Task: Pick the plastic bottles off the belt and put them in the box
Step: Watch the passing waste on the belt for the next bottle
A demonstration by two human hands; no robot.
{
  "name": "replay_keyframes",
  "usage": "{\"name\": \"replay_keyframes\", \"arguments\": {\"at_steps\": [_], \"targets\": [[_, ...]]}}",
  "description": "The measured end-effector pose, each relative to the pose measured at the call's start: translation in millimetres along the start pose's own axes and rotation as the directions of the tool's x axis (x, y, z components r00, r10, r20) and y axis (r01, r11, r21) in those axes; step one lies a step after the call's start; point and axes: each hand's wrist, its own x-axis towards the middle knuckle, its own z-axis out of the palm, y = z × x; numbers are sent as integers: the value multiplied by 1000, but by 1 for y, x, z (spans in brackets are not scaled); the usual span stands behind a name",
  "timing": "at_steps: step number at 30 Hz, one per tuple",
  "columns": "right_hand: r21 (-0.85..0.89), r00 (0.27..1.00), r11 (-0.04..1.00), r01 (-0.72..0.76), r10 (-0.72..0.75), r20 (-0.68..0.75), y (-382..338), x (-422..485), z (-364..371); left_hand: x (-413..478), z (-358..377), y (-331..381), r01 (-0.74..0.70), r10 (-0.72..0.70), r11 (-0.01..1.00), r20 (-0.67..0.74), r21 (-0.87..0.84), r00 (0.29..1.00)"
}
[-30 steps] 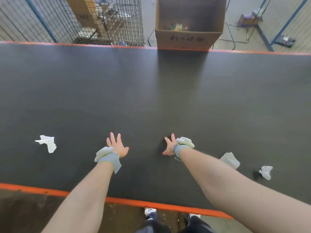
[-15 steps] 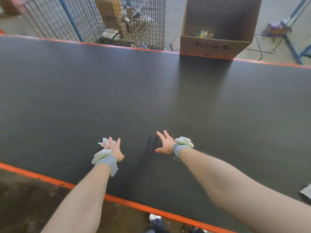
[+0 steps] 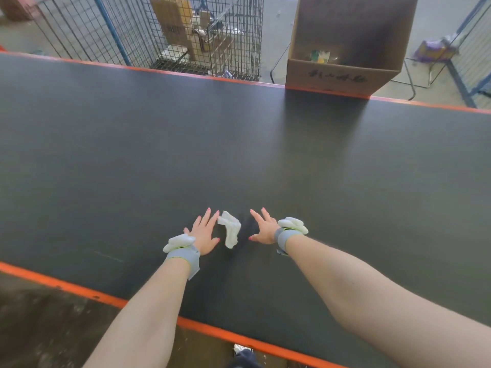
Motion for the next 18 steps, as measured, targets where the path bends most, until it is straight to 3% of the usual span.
{"name": "replay_keyframes", "arguments": {"at_steps": [7, 12, 15, 18], "targets": [[-6, 999, 1000, -8, 8, 34, -3, -4, -6, -1, 8, -10, 164, -167, 985, 38, 61, 985], [-114, 969, 977, -180, 196, 148, 6, -8, 6, -4, 19, -15, 248, -250, 968, 118, 30, 961], [-184, 957, 954, -236, 261, 126, 17, -7, 13, -6, 19, -16, 207, -209, 978, 196, 35, 958], [-134, 954, 946, -297, 301, 12, 17, -12, 10, -5, 12, -10, 136, -132, 990, 118, -27, 984]]}}
